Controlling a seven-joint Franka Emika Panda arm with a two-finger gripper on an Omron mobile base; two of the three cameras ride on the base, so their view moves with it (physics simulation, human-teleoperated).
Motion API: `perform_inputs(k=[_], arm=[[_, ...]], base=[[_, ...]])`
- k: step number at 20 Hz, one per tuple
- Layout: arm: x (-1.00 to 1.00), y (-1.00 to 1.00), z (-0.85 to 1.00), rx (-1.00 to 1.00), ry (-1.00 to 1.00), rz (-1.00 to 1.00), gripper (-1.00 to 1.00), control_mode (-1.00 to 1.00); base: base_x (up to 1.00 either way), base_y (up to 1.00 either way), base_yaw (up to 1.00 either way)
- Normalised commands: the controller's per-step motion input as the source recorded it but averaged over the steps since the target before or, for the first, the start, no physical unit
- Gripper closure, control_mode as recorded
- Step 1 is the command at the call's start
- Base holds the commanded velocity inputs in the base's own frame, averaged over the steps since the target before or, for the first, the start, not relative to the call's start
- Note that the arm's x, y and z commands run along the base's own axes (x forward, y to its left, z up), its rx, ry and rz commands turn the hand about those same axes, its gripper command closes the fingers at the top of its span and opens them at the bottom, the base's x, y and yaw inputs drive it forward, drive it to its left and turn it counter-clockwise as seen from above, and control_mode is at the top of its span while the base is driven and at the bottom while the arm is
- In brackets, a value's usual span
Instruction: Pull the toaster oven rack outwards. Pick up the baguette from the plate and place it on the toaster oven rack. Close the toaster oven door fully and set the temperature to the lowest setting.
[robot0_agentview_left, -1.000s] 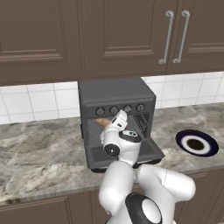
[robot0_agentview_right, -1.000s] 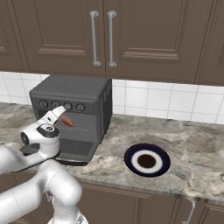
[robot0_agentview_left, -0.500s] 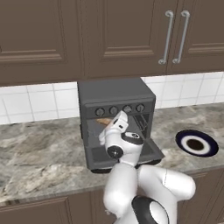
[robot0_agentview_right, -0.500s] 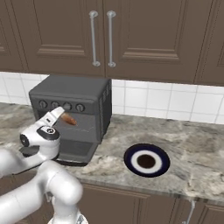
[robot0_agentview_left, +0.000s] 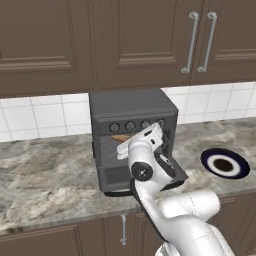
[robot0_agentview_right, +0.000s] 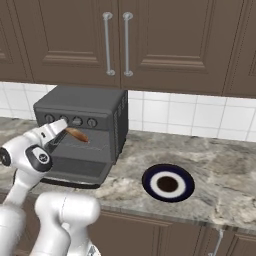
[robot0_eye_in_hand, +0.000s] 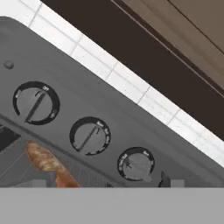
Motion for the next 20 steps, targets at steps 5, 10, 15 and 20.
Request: perform_inputs(k=[5, 10, 15, 20], arm=[[-1.00, -0.74, 0.68, 0.15, 0.01, 0.02, -1.00, -1.00], [-1.00, -0.81, 0.47, 0.18, 0.13, 0.00, -1.00, -1.00], [-0.81, -0.63, 0.12, 0.11, 0.39, 0.00, -1.00, -1.00], [-0.35, -0.29, -0.36, 0.00, 0.44, 0.00, -1.00, -1.00]], base=[[0.00, 0.00, 0.00], [0.00, 0.00, 0.00], [0.00, 0.00, 0.00], [0.00, 0.00, 0.00]])
